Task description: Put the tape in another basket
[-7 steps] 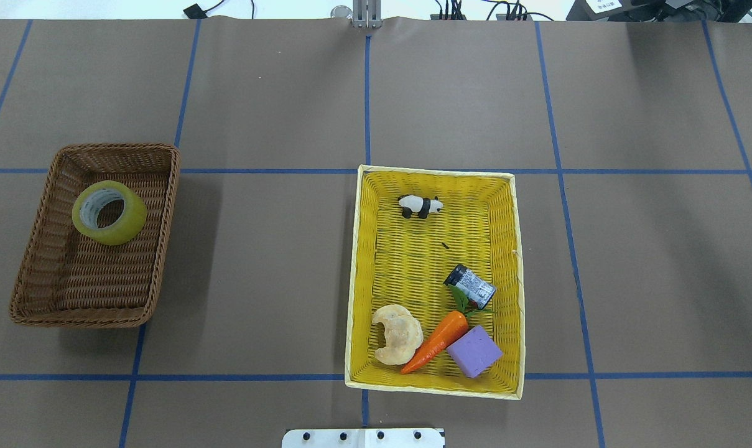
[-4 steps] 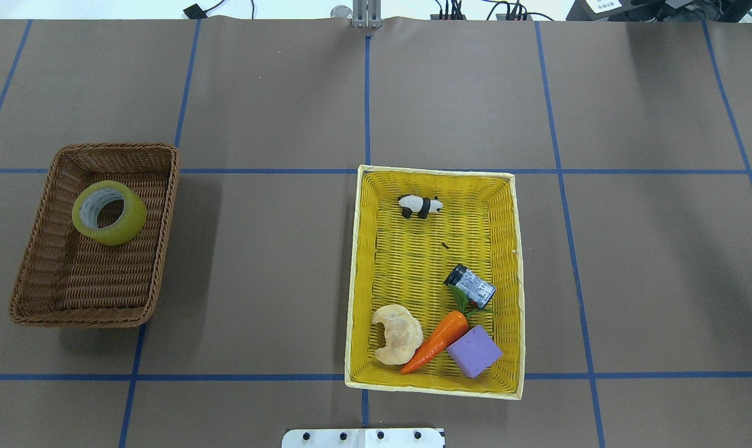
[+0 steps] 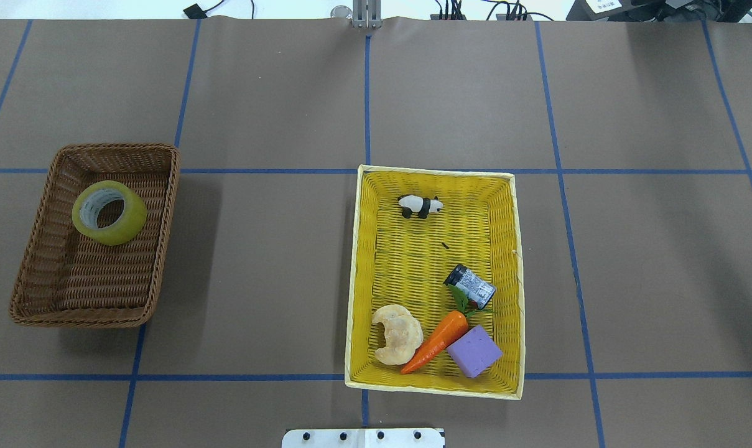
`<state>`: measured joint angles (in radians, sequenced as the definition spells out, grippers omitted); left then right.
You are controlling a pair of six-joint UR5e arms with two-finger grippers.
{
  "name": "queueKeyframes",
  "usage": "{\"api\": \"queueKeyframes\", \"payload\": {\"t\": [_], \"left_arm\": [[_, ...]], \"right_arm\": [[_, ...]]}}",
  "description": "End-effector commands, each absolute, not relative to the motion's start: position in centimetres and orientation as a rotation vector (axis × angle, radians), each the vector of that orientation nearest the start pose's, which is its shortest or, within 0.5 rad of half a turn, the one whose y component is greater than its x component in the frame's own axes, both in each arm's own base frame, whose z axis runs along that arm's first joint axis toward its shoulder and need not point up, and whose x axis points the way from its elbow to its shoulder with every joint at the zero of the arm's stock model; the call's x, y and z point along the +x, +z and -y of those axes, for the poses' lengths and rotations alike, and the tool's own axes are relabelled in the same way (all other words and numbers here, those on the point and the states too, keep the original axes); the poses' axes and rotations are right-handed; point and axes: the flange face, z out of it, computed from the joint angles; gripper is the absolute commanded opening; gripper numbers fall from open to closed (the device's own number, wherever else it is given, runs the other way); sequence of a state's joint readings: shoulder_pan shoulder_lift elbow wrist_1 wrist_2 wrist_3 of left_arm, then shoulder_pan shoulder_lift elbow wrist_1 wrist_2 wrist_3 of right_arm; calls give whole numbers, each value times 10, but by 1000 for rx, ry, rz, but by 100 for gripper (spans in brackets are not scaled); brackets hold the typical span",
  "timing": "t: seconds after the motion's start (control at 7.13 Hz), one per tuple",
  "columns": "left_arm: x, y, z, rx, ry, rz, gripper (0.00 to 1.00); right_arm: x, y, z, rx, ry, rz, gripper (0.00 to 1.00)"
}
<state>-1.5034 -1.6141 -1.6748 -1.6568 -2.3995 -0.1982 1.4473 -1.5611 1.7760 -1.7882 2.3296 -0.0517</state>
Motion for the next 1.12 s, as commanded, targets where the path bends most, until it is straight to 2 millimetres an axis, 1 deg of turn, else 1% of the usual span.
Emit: {"api": "queueKeyframes", "payload": {"t": [0.0,0.14,0.28,0.42,0.56,0.7,0.84,0.98], "left_arm": [[-25,575,524,104,-28,-847,98],[-25,570,524,113,-25,-848,98],[-23,572,523,102,-23,-874,98],[-22,574,523,94,-23,-887,98],[-22,572,522,97,-22,-888,98],[-22,574,524,96,-23,-888,98],[-22,574,524,96,-21,-887,98],[-22,574,524,96,-21,-887,98]], "right_arm": [[6,591,483,-57,-154,755,100],[7,598,482,-69,-149,756,100],[10,599,483,-66,-143,754,100],[14,601,483,-50,-181,714,100],[18,601,484,-36,-205,697,100],[23,601,484,-34,-194,696,100],[25,604,483,-41,-182,702,100],[25,601,486,-36,-179,702,100]]}}
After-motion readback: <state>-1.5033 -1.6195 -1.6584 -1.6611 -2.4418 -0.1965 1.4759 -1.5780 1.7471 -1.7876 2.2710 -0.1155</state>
